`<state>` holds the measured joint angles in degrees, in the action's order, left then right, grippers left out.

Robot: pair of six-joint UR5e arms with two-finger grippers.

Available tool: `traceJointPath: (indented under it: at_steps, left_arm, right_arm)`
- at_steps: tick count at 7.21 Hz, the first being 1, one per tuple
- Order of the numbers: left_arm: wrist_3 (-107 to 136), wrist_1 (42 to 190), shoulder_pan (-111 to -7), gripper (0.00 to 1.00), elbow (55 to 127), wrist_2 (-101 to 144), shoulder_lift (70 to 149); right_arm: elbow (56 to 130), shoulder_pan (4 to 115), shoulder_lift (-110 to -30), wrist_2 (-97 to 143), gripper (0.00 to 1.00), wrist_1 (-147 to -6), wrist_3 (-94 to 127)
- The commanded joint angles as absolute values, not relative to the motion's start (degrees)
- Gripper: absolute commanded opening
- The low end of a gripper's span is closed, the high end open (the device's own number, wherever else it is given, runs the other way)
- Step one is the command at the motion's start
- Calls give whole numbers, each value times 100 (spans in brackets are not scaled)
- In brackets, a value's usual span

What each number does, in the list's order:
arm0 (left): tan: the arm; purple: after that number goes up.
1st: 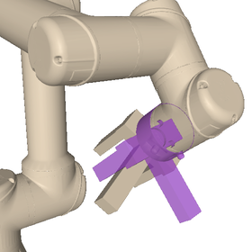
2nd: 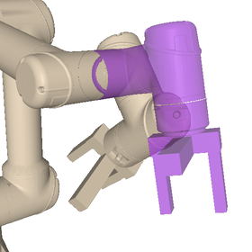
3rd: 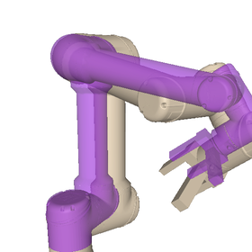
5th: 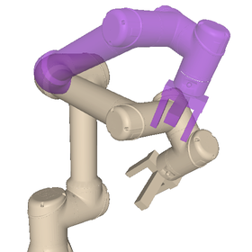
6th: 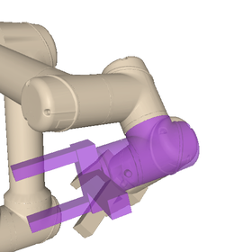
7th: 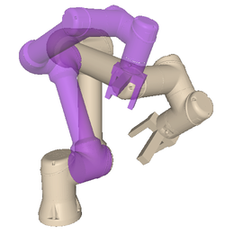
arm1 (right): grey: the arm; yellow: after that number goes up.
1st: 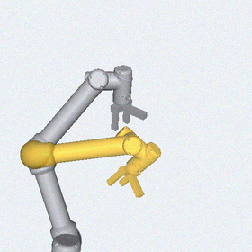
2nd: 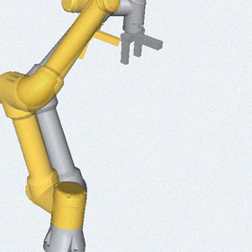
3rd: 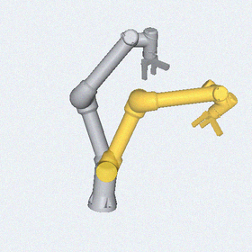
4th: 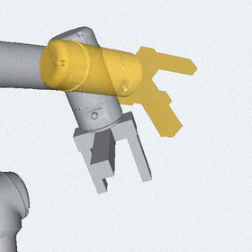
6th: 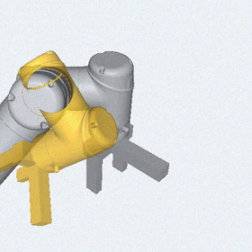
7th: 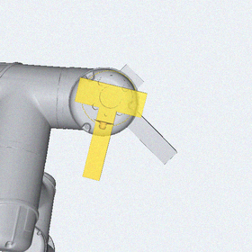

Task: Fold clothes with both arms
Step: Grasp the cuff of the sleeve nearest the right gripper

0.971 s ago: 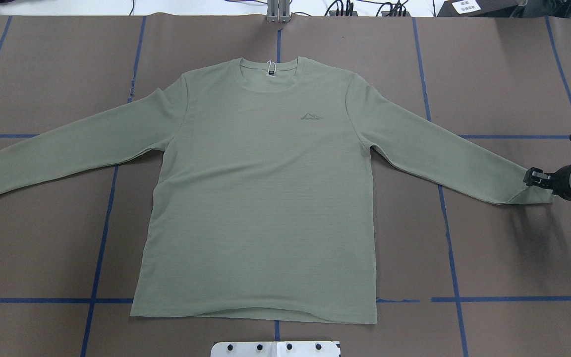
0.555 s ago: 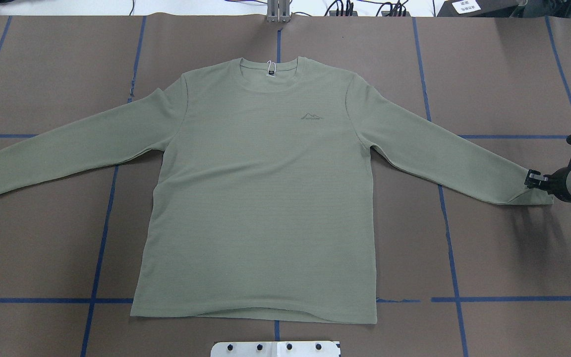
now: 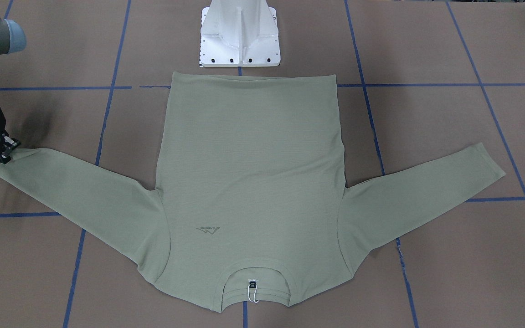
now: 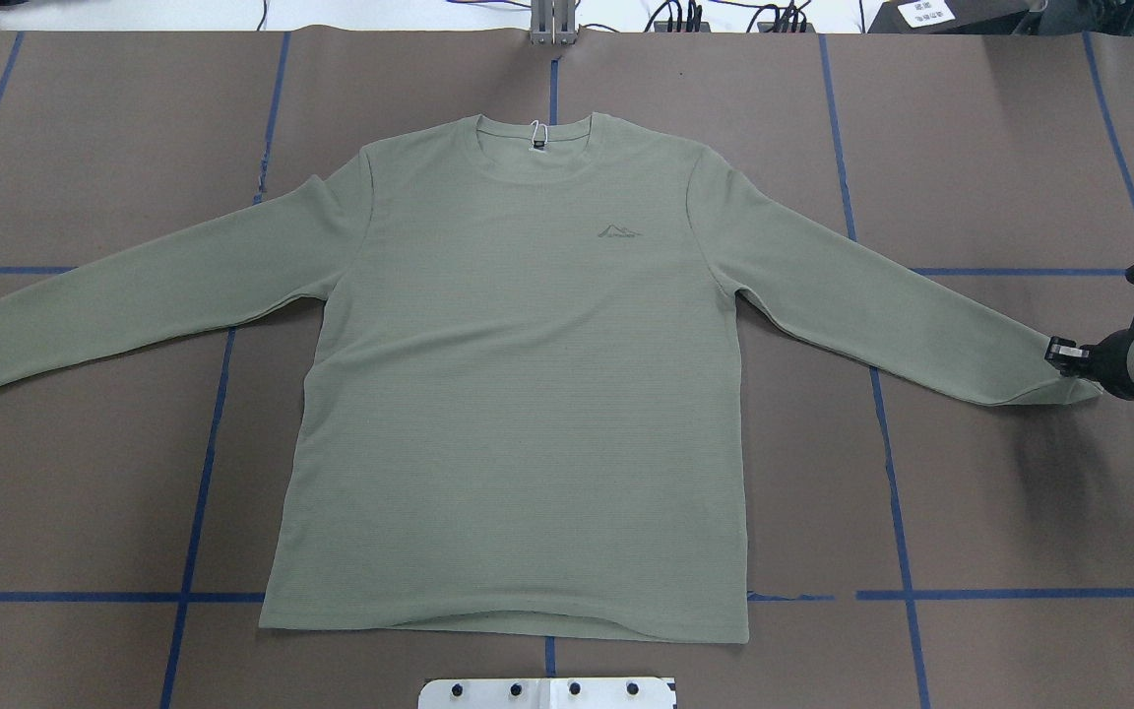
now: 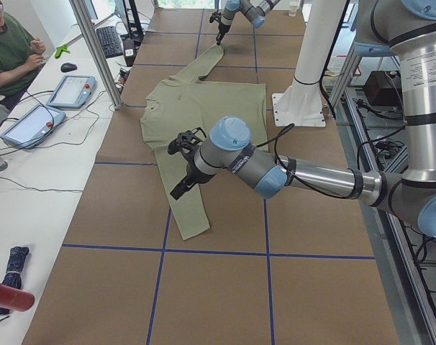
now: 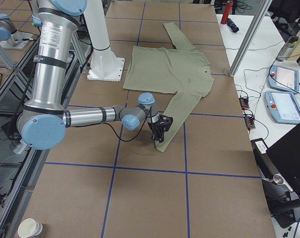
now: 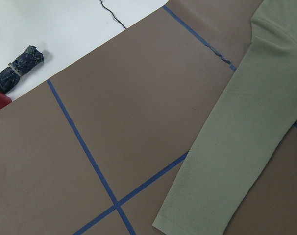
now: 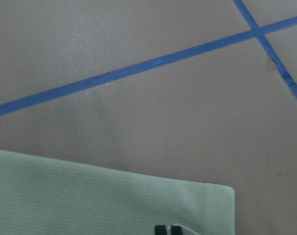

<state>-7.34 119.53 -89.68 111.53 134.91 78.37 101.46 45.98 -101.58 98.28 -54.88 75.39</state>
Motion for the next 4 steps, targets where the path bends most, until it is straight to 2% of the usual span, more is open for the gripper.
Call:
traceJointPath:
  at_steps: [1,3,4]
  left_arm:
    - [-721,11953,-8974,100,11153,13491,7840]
    - [-703,11953,-8982,100,11153,13483,7857]
    - [-703,11944,-8974,100,11153,13482,7857]
  right_arm:
    - [10771,4623,-10274,9878,0,-5572,7462]
    - [11134,4553,-10152,9827,0,-5581,7340]
    - [11205,4596,-9777,9817,0,-5590,7287]
